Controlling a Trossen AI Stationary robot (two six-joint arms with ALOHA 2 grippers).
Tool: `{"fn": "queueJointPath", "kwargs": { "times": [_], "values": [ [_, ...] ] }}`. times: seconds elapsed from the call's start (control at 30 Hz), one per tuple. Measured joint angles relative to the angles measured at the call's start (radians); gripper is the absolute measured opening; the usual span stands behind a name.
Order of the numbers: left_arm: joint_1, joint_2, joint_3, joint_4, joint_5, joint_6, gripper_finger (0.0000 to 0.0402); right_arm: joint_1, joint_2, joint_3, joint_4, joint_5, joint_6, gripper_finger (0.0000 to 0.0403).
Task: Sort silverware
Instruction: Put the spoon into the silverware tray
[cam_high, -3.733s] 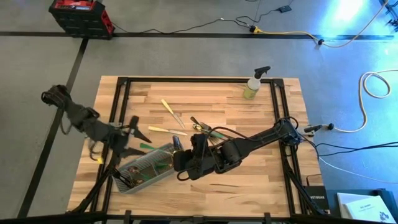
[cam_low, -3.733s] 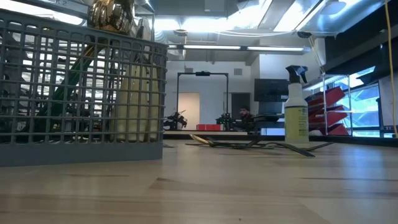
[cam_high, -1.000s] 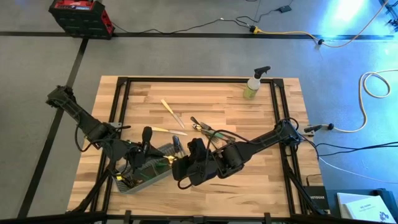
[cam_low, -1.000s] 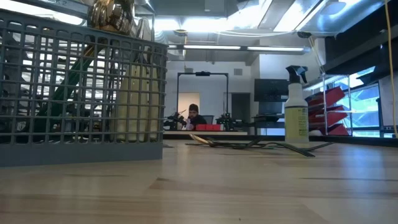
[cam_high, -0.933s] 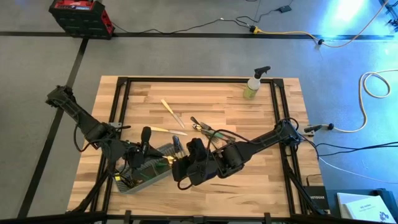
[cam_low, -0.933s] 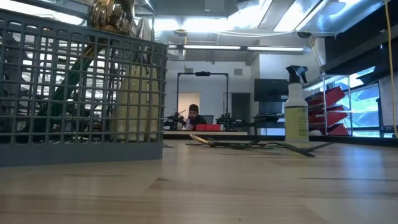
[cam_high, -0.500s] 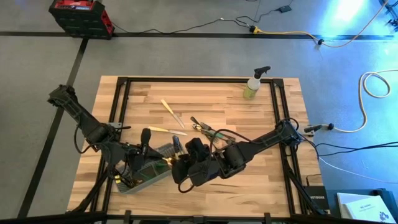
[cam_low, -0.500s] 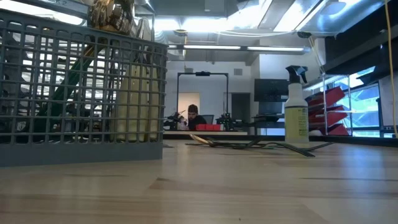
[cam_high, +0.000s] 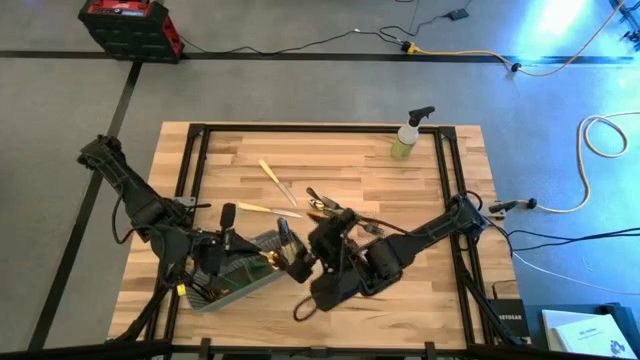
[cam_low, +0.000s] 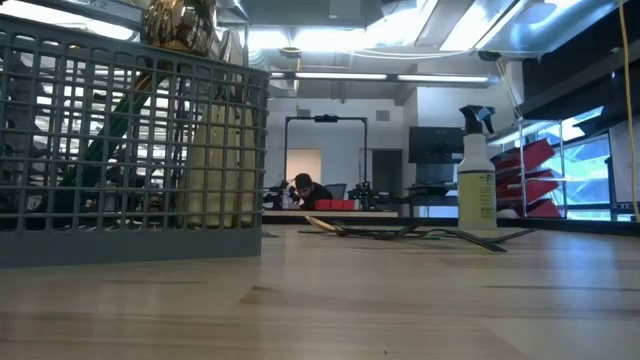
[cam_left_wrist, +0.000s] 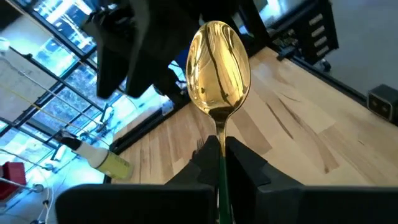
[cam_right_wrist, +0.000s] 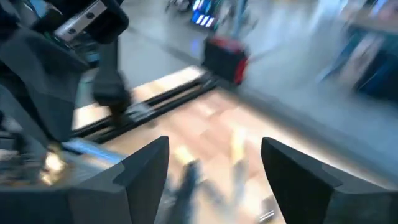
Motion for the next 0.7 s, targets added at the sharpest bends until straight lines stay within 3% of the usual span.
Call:
{"fn": "queueJointPath", "kwargs": {
  "times": [0.13,0.27,0.43,0.7],
  "values": [
    [0.01,-0.011,0.012,-0.002,-0.008,-0.021,0.0,-0.002,-0.015,0.0,0.004,0.151,-0.153,0.0239],
    [0.024,-0.037,0.005,-0.021,-0.014,-0.102,0.0,-0.009,-0.009,0.0,0.003,0.209,-0.214,0.0239],
    [0.024,-0.098,-0.036,-0.012,-0.014,-0.194,0.0,0.023,-0.009,0.0,0.005,0.402,-0.285,0.0239],
    [0.009,-0.109,-0.045,0.07,0.005,-0.277,0.0,0.057,-0.009,0.0,0.003,0.413,-0.326,0.0239]
  ]
}}
